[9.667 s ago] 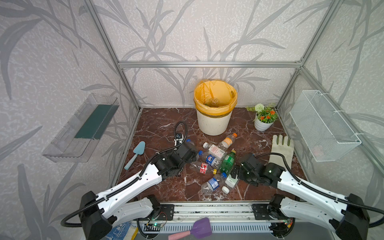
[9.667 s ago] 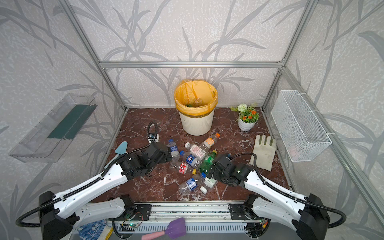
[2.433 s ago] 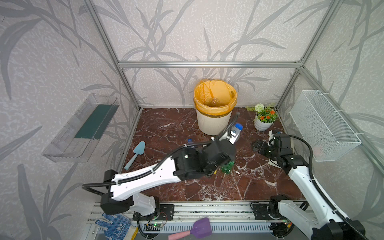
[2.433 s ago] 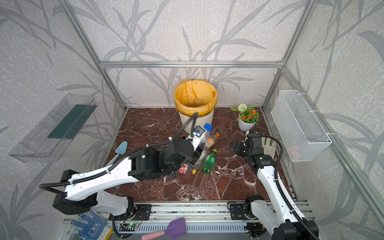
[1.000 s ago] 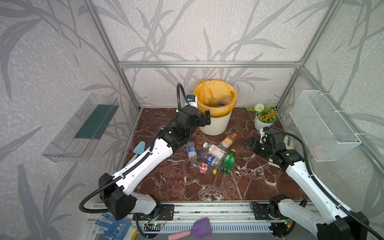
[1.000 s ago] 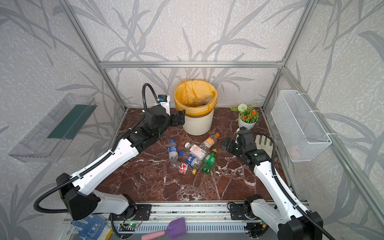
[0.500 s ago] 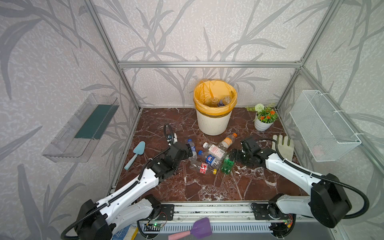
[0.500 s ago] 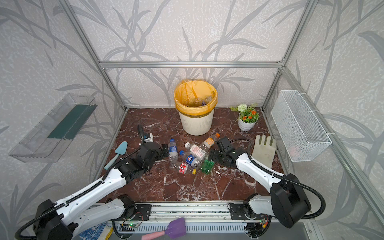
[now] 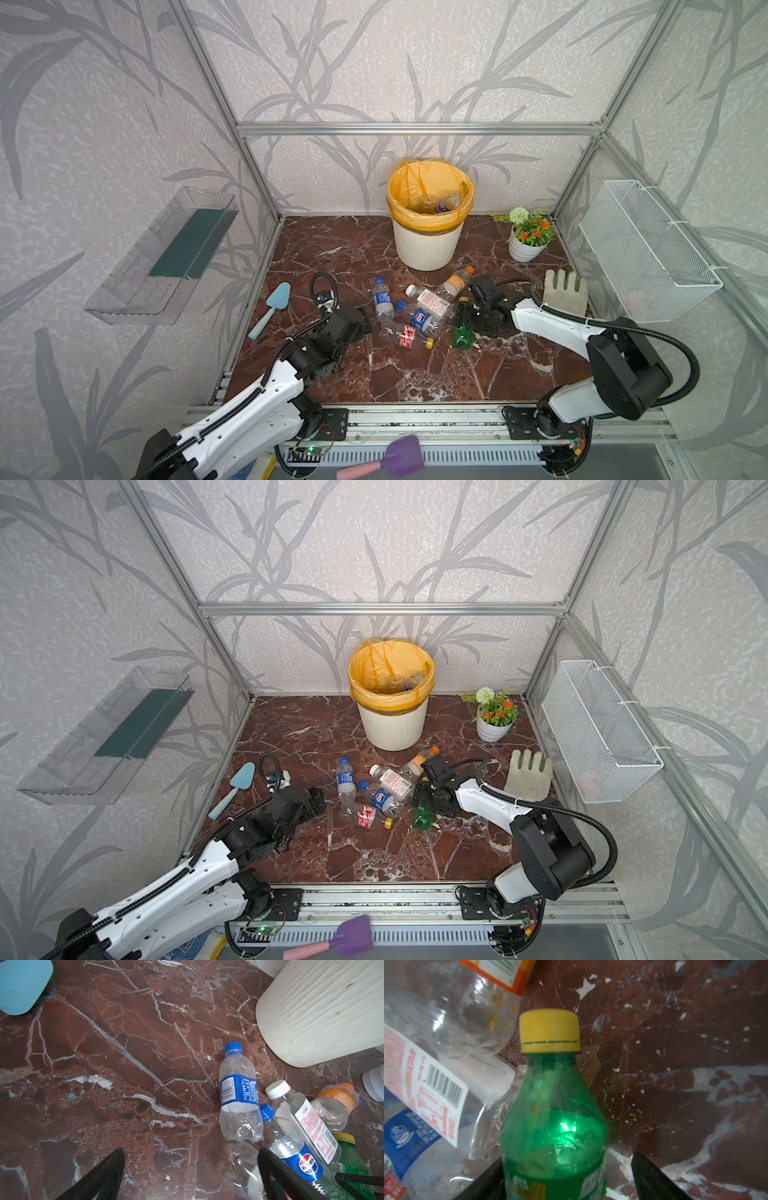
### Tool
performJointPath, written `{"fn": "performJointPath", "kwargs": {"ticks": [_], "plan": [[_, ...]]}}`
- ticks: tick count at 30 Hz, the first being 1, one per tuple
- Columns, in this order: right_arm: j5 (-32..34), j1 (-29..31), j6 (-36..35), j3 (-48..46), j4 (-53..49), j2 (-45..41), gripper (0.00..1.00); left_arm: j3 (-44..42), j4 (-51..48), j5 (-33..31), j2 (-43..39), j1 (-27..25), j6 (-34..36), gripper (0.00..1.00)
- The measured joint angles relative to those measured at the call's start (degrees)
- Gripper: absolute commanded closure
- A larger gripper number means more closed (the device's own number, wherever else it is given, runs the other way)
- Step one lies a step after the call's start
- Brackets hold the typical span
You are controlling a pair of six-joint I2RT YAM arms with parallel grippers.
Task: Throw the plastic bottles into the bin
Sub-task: 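Lower the left gripper back while the right gripper grasps the green yellow-capped bottle, then lift the green bottle with the right gripper toward the bin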
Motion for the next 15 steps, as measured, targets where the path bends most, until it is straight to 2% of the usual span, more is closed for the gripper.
{"fn": "performJointPath", "kwargs": {"ticks": [3,6,10,15], "plan": [[-0.02,0.0,-1.09,0.61,-0.59,1.27,0.35,-0.04,-0.33,0.0,0.04,0.0,-0.22,0.01],[0.09,0.0,-1.81,0.96,-1.29,1.03,0.44,-0.24,-0.35,0.0,0.31,0.0,-0.35,0.01],[0.98,0.0,-3.3,1.68,-2.67,-1.46,0.46,-0.55,-0.2,0.07,1.25,0.0,-0.79,0.01],[3.06,0.0,-7.37,5.4,-5.46,-8.9,0.46,-0.92,0.2,0.13,2.36,0.0,-1.18,0.01]]}}
